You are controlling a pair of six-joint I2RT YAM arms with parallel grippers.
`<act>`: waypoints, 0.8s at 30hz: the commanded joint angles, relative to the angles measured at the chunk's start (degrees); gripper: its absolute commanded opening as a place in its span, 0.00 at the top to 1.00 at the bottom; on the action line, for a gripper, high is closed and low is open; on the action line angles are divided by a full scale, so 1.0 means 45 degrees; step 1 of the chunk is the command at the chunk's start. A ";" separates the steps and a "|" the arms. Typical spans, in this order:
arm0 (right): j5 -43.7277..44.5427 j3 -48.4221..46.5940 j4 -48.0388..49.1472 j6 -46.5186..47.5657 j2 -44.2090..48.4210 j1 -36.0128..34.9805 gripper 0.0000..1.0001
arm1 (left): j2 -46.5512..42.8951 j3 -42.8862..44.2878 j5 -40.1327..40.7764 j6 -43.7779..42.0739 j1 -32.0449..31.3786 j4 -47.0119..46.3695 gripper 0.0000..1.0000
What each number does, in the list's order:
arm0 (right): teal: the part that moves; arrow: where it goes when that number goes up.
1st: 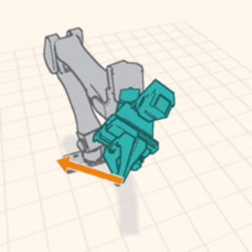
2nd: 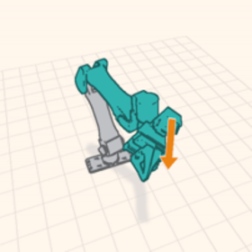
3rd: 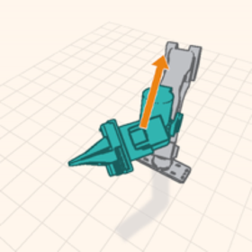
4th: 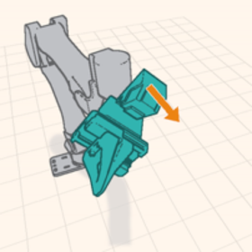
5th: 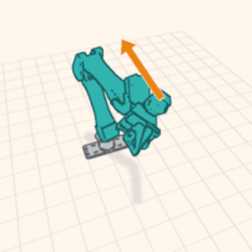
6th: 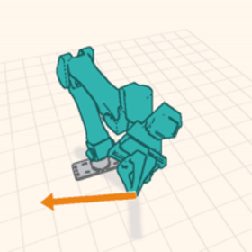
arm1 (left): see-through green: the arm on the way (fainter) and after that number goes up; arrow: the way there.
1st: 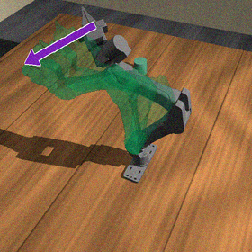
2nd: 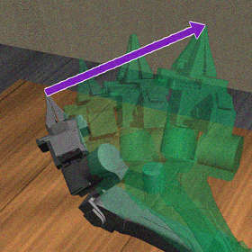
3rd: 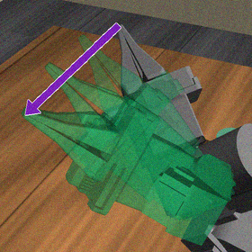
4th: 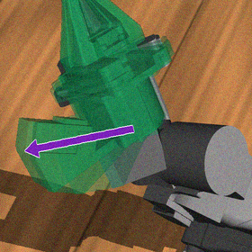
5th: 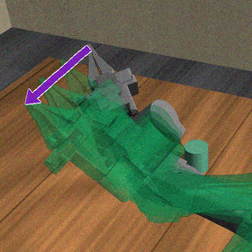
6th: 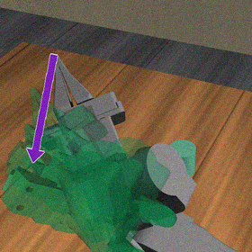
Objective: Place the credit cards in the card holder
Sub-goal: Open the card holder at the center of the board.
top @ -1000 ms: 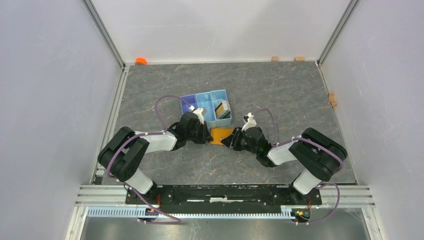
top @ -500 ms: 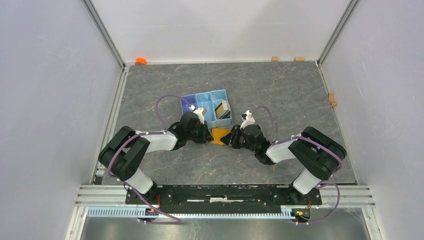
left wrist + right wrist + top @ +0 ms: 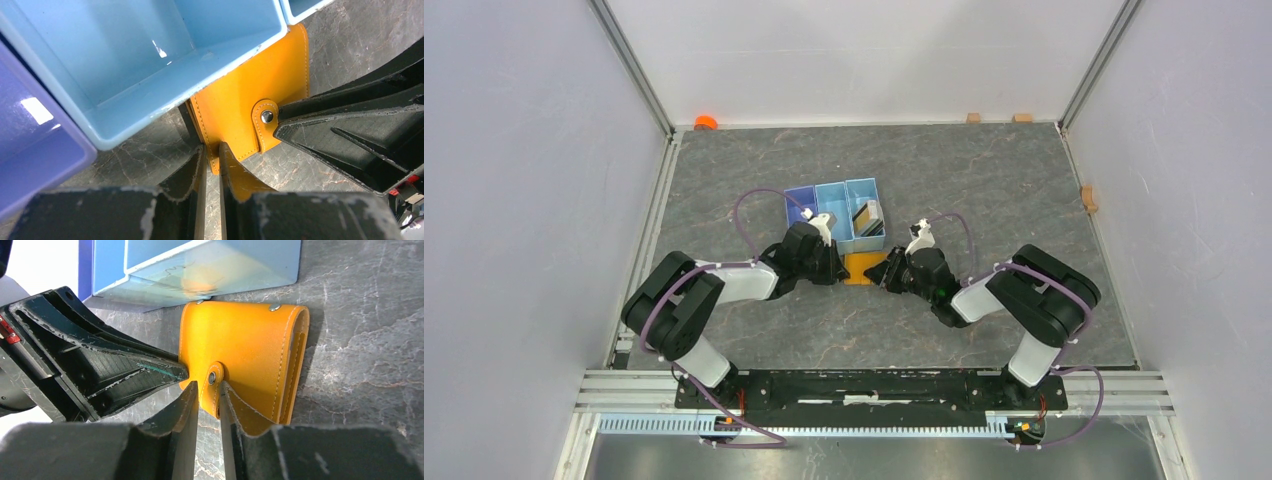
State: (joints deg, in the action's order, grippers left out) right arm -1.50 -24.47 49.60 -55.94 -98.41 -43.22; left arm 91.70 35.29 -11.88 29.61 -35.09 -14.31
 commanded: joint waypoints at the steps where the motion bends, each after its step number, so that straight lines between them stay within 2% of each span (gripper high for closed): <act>1: -0.0338 -0.0207 0.0518 -0.0325 -0.0806 -0.0131 0.74 | 0.0759 -0.0305 0.0396 -0.0897 -0.0170 0.1128 0.92; 14: -0.0747 -0.0728 0.0705 -0.0010 -0.1445 -0.0619 0.83 | 0.0948 -0.0342 0.0061 -0.0856 -0.0190 0.0855 0.95; 20: -0.0776 -0.0855 0.0513 0.0633 -0.1404 -0.0853 0.98 | 0.0974 -0.0374 0.0080 -0.0867 -0.0190 0.0835 0.96; 24: -0.0729 -0.0736 0.0673 0.1230 -0.1171 -0.1021 1.00 | 0.1001 -0.0368 0.0115 -0.0860 -0.0200 0.0835 0.96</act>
State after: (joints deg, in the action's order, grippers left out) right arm 0.21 -25.93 54.50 -53.87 -102.83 -43.97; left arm 92.09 35.29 -11.00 29.21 -34.46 -15.55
